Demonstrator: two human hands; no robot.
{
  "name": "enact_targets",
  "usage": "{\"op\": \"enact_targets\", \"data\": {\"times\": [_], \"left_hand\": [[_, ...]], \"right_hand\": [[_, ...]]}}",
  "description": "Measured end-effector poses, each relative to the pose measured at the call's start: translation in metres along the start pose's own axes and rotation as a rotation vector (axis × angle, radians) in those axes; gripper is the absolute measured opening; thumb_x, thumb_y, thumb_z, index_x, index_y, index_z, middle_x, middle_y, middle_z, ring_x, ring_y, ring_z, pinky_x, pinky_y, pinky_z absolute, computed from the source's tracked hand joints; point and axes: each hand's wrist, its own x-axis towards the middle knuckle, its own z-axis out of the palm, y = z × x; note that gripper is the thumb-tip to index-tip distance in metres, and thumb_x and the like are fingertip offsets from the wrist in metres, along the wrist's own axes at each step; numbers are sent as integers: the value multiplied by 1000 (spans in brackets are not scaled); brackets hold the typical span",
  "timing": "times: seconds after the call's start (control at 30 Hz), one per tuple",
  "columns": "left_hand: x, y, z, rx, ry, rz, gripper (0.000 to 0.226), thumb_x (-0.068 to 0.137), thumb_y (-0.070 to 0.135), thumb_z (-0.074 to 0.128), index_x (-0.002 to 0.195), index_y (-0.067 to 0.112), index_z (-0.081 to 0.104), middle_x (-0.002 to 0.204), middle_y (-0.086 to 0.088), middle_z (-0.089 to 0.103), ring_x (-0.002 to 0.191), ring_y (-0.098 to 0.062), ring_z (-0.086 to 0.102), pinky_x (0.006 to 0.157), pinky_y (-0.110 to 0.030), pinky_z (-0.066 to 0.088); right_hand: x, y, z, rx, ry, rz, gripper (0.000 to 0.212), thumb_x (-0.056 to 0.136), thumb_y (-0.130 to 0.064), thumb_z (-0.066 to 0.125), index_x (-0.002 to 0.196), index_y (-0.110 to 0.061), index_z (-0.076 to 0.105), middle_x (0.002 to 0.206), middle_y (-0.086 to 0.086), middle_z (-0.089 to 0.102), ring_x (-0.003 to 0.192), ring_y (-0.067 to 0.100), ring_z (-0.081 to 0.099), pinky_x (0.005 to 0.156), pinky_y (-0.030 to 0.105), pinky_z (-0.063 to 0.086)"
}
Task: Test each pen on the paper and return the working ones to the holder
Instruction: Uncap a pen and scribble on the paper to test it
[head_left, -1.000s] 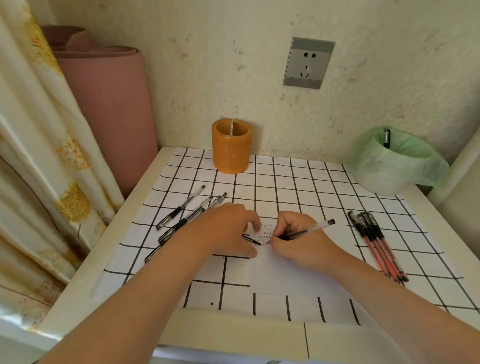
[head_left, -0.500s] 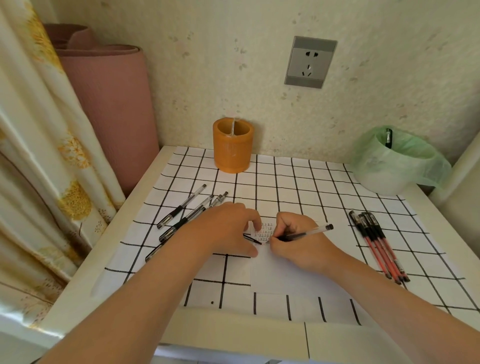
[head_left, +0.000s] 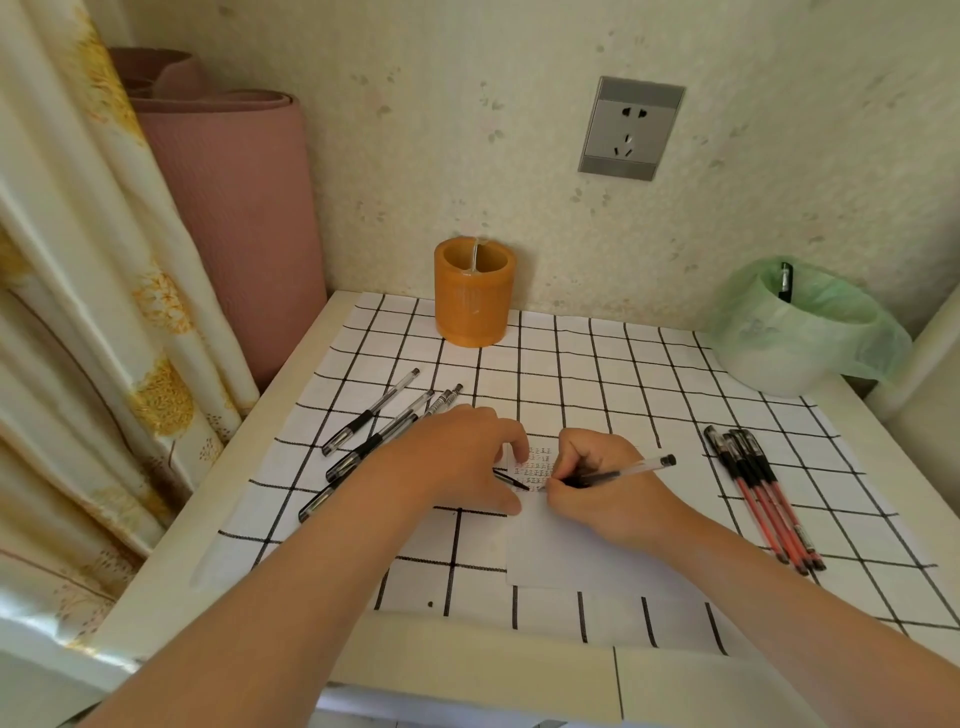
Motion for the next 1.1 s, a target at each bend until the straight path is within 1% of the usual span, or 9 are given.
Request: {"op": "enact_targets", "data": {"times": [0.07, 0.13, 0.3, 0.43, 0.5, 0.67, 0.8, 0.9, 1.1], "left_hand": [[0, 0, 0, 0, -2, -2, 52, 72, 52, 77, 119, 41, 56, 101, 15, 53, 99, -10, 49, 86, -36, 49], [1, 0, 0, -1, -5, 0, 52, 73, 52, 77, 119, 41, 56, 100, 15, 53, 98, -10, 49, 86, -36, 49], [1, 0, 0, 3, -8, 0, 52, 72, 52, 77, 118, 41, 56, 99, 16, 53, 98, -10, 49, 86, -36, 50], [1, 0, 0, 3, -6, -1, 52, 72, 52, 77, 118, 42, 56, 100, 15, 52, 98, -10, 49, 86, -37, 50], [1, 0, 0, 0, -6, -2, 52, 72, 52, 77, 118, 42, 56, 100, 15, 52, 98, -10, 49, 86, -36, 50], [1, 0, 0, -9, -1, -4, 52, 72, 52, 78, 118, 42, 57, 100, 16, 53, 98, -9, 49, 84, -34, 48], [0, 0, 0, -7, 8, -8, 52, 72, 52, 78, 118, 42, 57, 100, 15, 53, 97, -9, 49, 82, -33, 48], [-1, 1, 0, -13, 5, -10, 52, 73, 52, 78, 119, 42, 57, 102, 15, 54, 99, -10, 49, 85, -35, 49], [-1, 1, 0, -9, 3, -9, 53, 74, 52, 78, 121, 41, 56, 105, 13, 54, 101, -10, 49, 85, -34, 49]], "right_hand": [[0, 1, 0, 11, 8, -6, 19, 76, 4, 65, 66, -4, 51, 62, 13, 54, 54, 14, 43, 47, 27, 32], [0, 0, 0, 13, 22, -8, 18, 77, 8, 66, 68, 0, 52, 65, 17, 55, 54, 13, 44, 47, 26, 33], [-1, 0, 0, -8, 28, -4, 19, 77, 7, 66, 68, -2, 52, 65, 15, 57, 54, 13, 45, 46, 26, 34], [0, 1, 0, -24, 4, -6, 23, 77, 7, 66, 66, -7, 52, 60, 1, 55, 52, 9, 44, 46, 23, 33], [0, 1, 0, -18, -10, -7, 23, 77, 8, 65, 66, -6, 51, 60, -1, 54, 51, 9, 42, 46, 22, 32], [0, 2, 1, -29, 1, 4, 21, 75, 3, 65, 65, -7, 50, 60, 1, 52, 53, 10, 42, 47, 25, 31], [0, 2, 0, 2, 23, 3, 18, 73, -3, 65, 65, -8, 50, 64, 15, 53, 54, 16, 43, 48, 30, 31], [-1, 4, -2, 38, 85, -4, 19, 76, -1, 66, 66, -7, 51, 66, 17, 53, 54, 16, 44, 47, 32, 33], [0, 7, 0, 12, 72, -19, 22, 76, 8, 66, 66, -4, 51, 65, 15, 54, 54, 13, 44, 47, 29, 33]]}}
